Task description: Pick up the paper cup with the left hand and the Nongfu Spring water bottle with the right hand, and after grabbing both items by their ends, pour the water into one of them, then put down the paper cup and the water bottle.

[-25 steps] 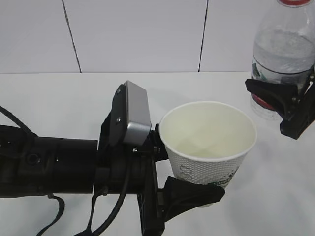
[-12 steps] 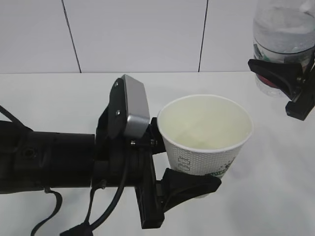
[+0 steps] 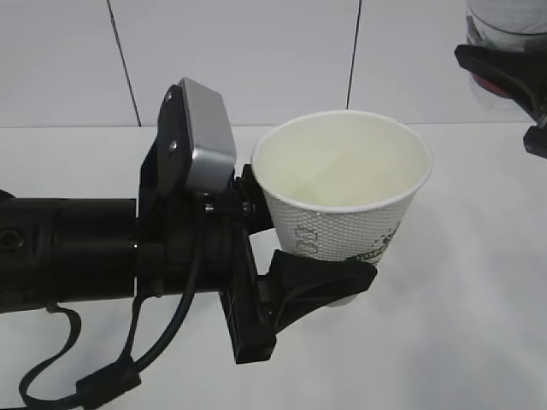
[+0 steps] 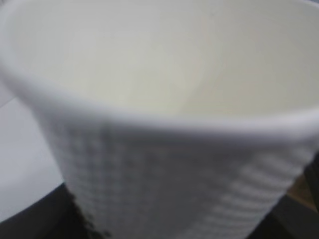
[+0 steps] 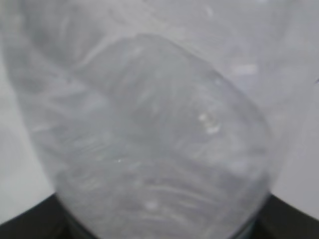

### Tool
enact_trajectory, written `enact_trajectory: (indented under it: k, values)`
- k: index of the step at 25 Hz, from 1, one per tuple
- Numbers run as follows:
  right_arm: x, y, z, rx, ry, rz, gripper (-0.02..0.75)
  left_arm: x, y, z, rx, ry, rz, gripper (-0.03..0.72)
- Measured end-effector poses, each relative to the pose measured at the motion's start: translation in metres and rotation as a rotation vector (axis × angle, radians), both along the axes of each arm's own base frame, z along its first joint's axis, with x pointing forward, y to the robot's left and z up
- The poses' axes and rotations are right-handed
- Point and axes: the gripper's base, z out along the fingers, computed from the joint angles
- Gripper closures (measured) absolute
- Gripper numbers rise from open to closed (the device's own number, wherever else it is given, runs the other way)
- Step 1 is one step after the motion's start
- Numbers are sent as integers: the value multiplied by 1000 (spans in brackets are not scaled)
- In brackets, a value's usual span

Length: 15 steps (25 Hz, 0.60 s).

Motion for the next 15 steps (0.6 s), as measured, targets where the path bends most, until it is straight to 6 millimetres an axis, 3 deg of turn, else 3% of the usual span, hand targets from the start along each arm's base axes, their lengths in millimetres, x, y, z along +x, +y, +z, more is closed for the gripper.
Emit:
enact_trajectory:
  k: [15]
  values:
    - [-3, 22, 22, -98, -69, 66, 290, 6, -2, 34, 1, -12, 36, 160]
